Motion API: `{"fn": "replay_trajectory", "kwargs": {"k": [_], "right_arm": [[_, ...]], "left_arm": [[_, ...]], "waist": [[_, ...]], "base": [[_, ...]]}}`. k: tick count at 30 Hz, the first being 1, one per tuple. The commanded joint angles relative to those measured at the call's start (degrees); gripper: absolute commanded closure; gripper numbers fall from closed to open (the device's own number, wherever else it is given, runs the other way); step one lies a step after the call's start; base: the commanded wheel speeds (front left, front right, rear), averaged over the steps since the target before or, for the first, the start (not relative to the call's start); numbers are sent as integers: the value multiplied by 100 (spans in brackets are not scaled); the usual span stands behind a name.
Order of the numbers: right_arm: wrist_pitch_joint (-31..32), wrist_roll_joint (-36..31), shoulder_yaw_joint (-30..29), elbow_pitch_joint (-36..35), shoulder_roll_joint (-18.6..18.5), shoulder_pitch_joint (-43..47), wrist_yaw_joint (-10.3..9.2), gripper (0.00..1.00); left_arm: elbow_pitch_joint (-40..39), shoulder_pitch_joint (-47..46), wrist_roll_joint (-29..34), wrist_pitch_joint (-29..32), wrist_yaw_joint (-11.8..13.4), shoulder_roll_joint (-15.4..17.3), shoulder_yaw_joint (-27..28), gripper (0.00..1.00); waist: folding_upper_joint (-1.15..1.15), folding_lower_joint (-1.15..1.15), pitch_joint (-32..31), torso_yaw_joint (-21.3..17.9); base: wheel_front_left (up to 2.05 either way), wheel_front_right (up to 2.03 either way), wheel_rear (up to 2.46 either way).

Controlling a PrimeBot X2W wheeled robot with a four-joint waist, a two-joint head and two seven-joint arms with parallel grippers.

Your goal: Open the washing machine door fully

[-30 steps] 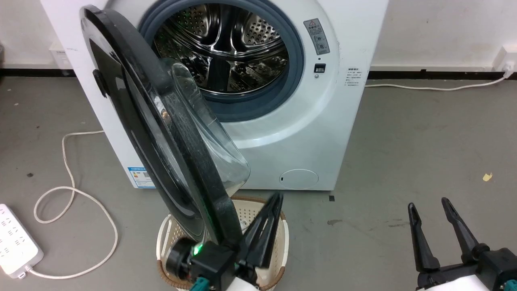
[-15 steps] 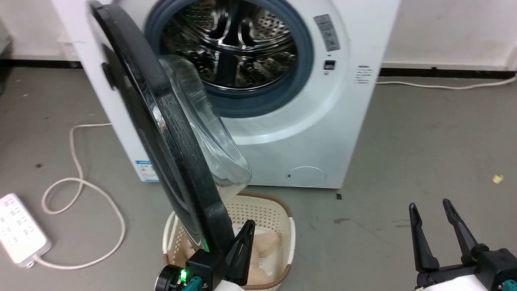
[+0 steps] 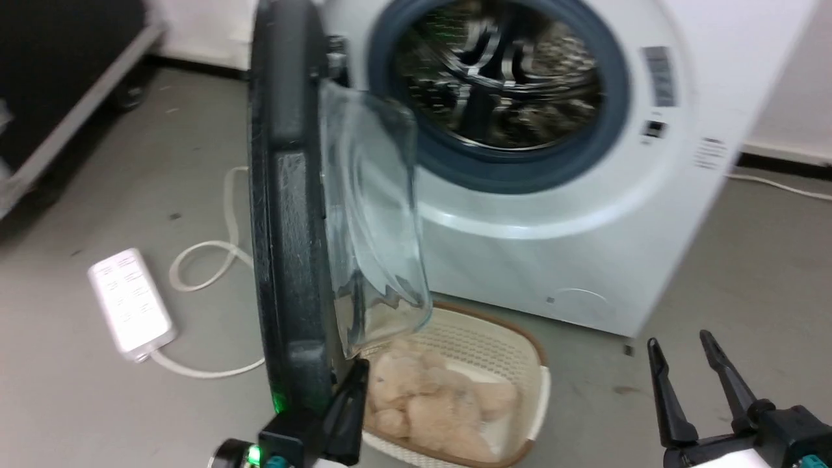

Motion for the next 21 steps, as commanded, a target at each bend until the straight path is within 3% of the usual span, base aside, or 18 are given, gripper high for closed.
{"fn": "replay_trajectory", "kwargs": {"k": [1, 6, 12, 21], "right_arm": [[-26, 12, 41, 27, 18, 31, 5, 0], [-26, 8, 134, 56, 18, -67, 5, 0], [-26, -63, 210, 92, 18, -213, 5, 0], [-26, -321, 261, 36, -16, -519, 5, 0]], "left_arm": [[-78, 18, -39, 27, 52, 94, 100, 100], [-174, 29, -125, 201, 195, 289, 386, 100], [-236, -44, -320, 338, 307, 500, 790, 100], [139, -453, -566, 213, 195, 1291, 1655, 100]], "waist": [[0, 0, 33, 409], [0, 0, 149, 727], [0, 0, 470, 844], [0, 0, 1190, 702]], "base": [[0, 0, 0], [0, 0, 0], [0, 0, 0], [0, 0, 0]]}}
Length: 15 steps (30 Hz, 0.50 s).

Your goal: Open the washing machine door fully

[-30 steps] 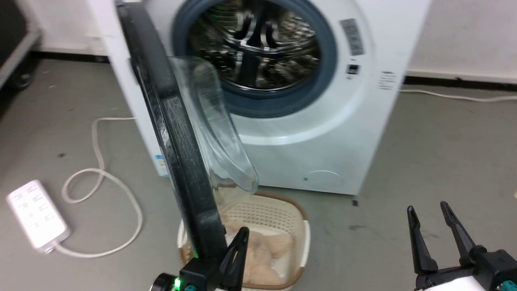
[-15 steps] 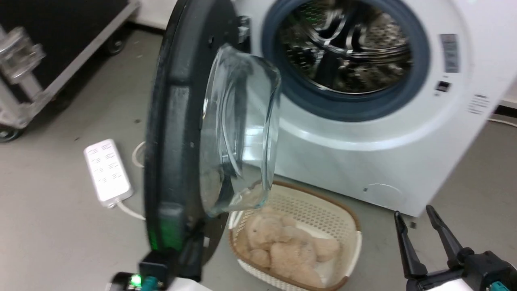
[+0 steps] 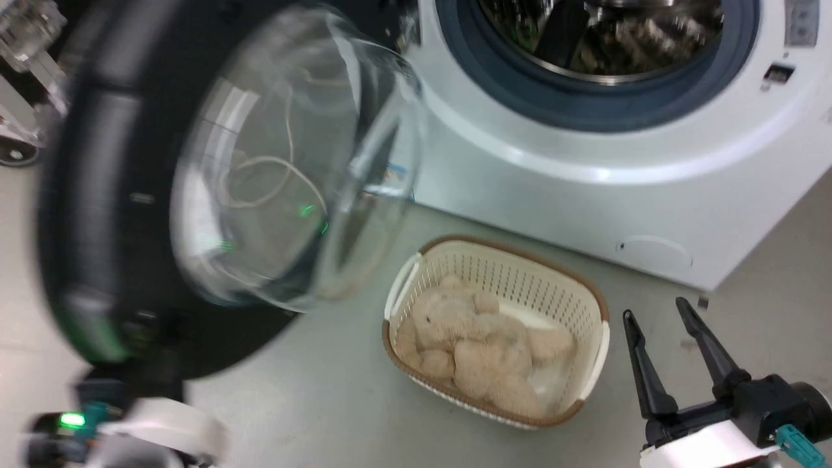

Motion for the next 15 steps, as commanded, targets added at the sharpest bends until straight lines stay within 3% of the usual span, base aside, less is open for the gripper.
{"fn": "replay_trajectory", "kwargs": {"k": [1, 8, 15], "right_arm": [[-26, -25, -20, -27, -33, -107, 5, 0], [-26, -35, -27, -47, -176, -274, 5, 0], [-26, -47, 21, -56, -243, -358, 5, 0]], "left_arm": [[130, -173, -98, -45, -19, 215, 251, 100], [794, -685, -540, -86, -242, 814, 970, 100], [1772, -1251, -712, -348, -418, 1226, 1319, 100]], "waist": [[0, -1, 260, -109], [0, -1, 615, -282], [0, -1, 849, -430]], "base": [[0, 0, 0], [0, 0, 0], [0, 0, 0]]}}
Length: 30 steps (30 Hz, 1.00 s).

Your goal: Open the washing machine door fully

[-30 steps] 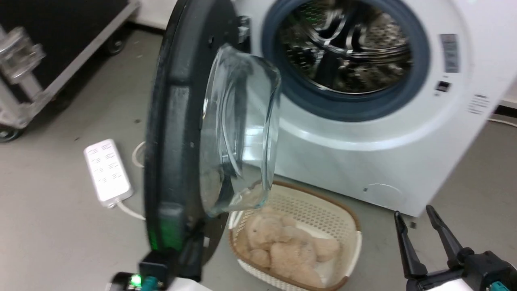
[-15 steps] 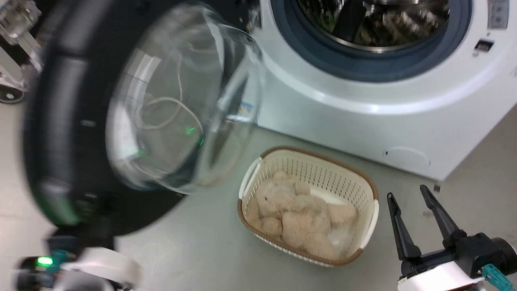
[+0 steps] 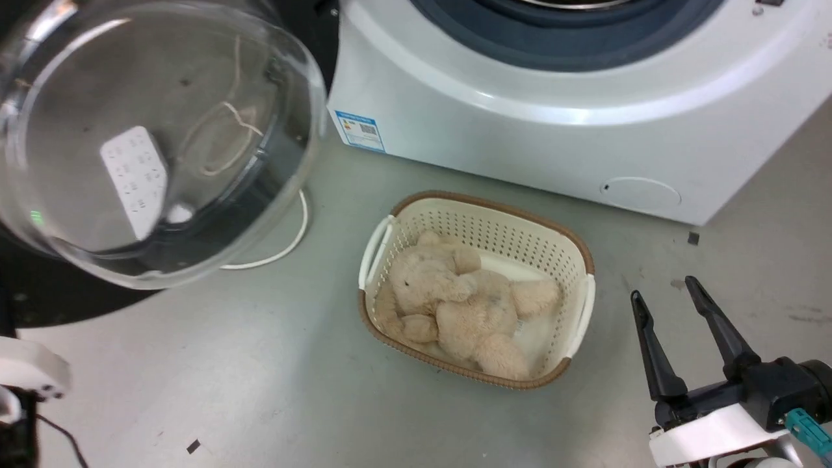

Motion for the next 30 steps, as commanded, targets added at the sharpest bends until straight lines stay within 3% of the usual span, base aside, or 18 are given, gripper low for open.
{"fn": "replay_trajectory", "kwargs": {"k": [1, 6, 13, 18, 22, 30], "right_arm": [[-26, -5, -8, -11, -37, -102, 5, 0], [-26, 16, -31, 25, -21, -113, 5, 0], [-26, 84, -114, 56, 37, -84, 5, 0], [-26, 84, -286, 29, 88, -5, 5, 0], [-26, 30, -382, -59, 153, 94, 5, 0], [-26, -114, -451, -207, 208, 360, 5, 0]], "left_arm": [[239, -200, -35, -139, -11, 100, 106, 100], [736, -408, -28, -459, -157, 201, 237, 100], [533, -273, 278, -566, -345, 84, 244, 100], [-425, -8, 811, -570, -456, -304, 153, 100], [-1275, 365, 1067, -571, -443, -932, -56, 100], [-1610, 820, 1191, -571, -484, -1576, -500, 100]], "waist": [[0, -1, 75, -65], [0, -1, 21, -143], [0, -1, -261, -199], [0, -1, -630, -282], [0, -1, -1028, -511], [0, -1, -1436, -902]], "base": [[0, 0, 0], [0, 0, 0], [0, 0, 0], [0, 0, 0], [0, 0, 0], [0, 0, 0]]}}
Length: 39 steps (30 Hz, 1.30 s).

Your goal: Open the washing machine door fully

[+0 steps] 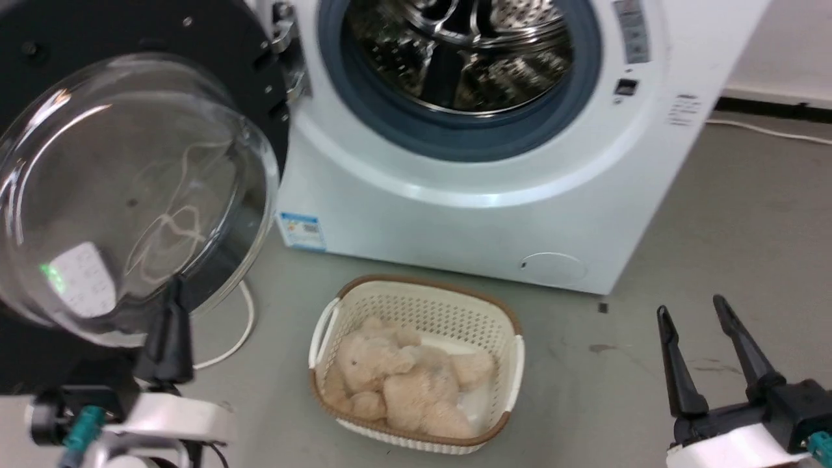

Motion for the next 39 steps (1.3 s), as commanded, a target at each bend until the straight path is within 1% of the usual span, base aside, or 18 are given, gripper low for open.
{"fn": "replay_trajectory", "kwargs": {"k": [1, 4, 5, 6, 13, 15, 18, 29, 33, 34, 39], "right_arm": [[-26, -49, 20, -47, 34, 101, 5, 0], [-26, -48, 45, -73, 44, 190, 5, 0], [-26, -35, 48, -75, 46, 221, 5, 0], [-26, 2, 53, -72, 47, 255, 5, 0], [-26, 142, 141, 10, 50, 461, 5, 0], [-26, 151, 195, 136, 50, 522, 5, 0], [-26, 166, 192, 188, 50, 553, 5, 0], [-26, 270, 185, 227, 51, 511, 5, 0], [-26, 300, 198, 235, 51, 512, 5, 0], [1, 273, 188, 222, 28, 468, 0, 100], [15, 276, 186, 222, 27, 462, 0, 100]], "left_arm": [[-16, 141, 41, -23, -13, -88, -77, 100], [-10, 320, 99, -23, 7, -266, -198, 100], [-12, 374, 140, -23, 27, -319, -233, 43], [-14, 428, 190, -23, 39, -367, -278, 0], [-5, 845, 561, -23, 115, -653, -582, 0], [1, 992, 741, -23, 147, -743, -728, 0], [46, 1076, 790, -24, 150, -797, -802, 0], [225, 993, 779, -24, 87, -826, -615, 0], [199, 976, 783, -24, 135, -880, -538, 0], [204, 1032, 757, 2, 120, -873, -542, 100], [200, 1031, 758, 19, 116, -872, -521, 100]], "waist": [[0, 1, -204, -251], [0, 1, -315, -439], [0, 1, -346, -492], [0, 1, -378, -540], [0, 1, -525, -804], [0, 1, -542, -878], [0, 1, -553, -914], [0, 1, -606, -999], [0, 1, -614, -998], [0, 1, -614, -998], [0, 1, -614, -999]], "base": [[0, 0, 0], [0, 0, 0], [0, 0, 0], [0, 0, 0], [0, 0, 0], [0, 0, 0], [0, 0, 0], [0, 0, 0], [0, 0, 0], [0, 0, 0], [0, 0, 0]]}}
